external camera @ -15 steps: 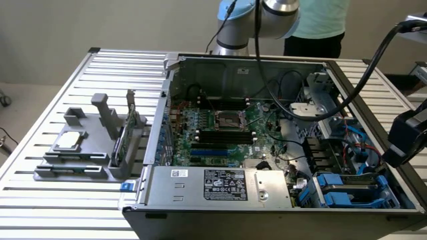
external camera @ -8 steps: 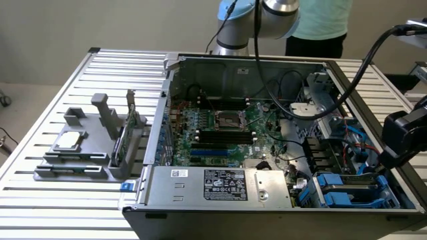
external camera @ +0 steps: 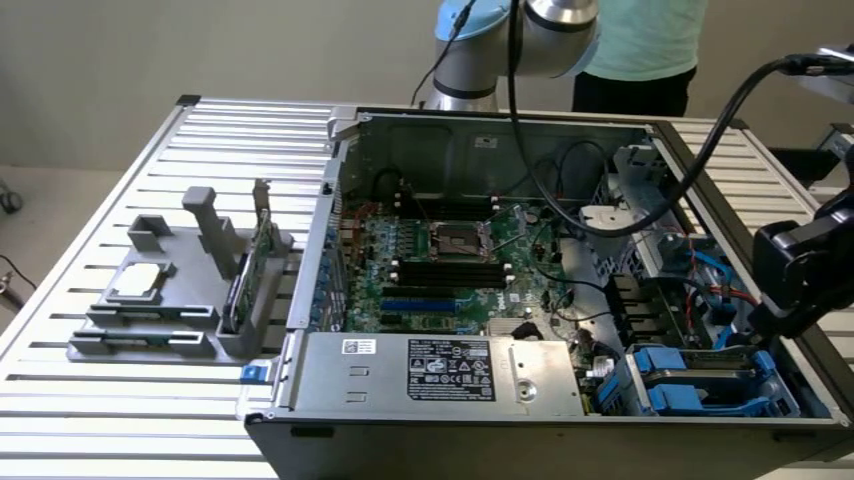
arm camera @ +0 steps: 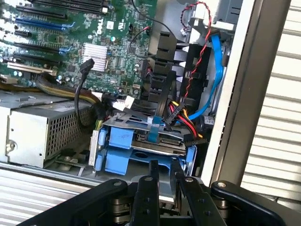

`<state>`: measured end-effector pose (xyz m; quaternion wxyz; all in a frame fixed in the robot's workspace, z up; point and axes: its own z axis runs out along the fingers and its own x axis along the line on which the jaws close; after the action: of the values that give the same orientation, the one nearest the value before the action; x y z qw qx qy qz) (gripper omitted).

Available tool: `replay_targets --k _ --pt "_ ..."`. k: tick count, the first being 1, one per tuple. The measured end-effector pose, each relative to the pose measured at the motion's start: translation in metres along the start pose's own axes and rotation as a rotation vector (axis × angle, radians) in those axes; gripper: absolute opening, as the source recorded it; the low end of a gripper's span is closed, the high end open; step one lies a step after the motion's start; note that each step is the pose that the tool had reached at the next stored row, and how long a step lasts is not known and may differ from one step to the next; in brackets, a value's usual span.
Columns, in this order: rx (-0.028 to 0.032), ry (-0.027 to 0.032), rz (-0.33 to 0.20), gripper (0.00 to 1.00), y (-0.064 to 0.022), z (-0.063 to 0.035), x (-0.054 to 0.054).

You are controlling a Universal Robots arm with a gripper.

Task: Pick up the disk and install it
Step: 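Insert the first disk wire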

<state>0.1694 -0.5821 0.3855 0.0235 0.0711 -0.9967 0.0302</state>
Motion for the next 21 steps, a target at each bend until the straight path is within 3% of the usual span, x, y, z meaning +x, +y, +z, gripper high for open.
replay_targets --k 13,21 --pt "-0.0072 0.0036 0.149 0.25 0.0006 0.0019 -0.0004" --pt "-0.0118 -0.0003 0.221 0.25 0.0007 0.0029 -0.0006"
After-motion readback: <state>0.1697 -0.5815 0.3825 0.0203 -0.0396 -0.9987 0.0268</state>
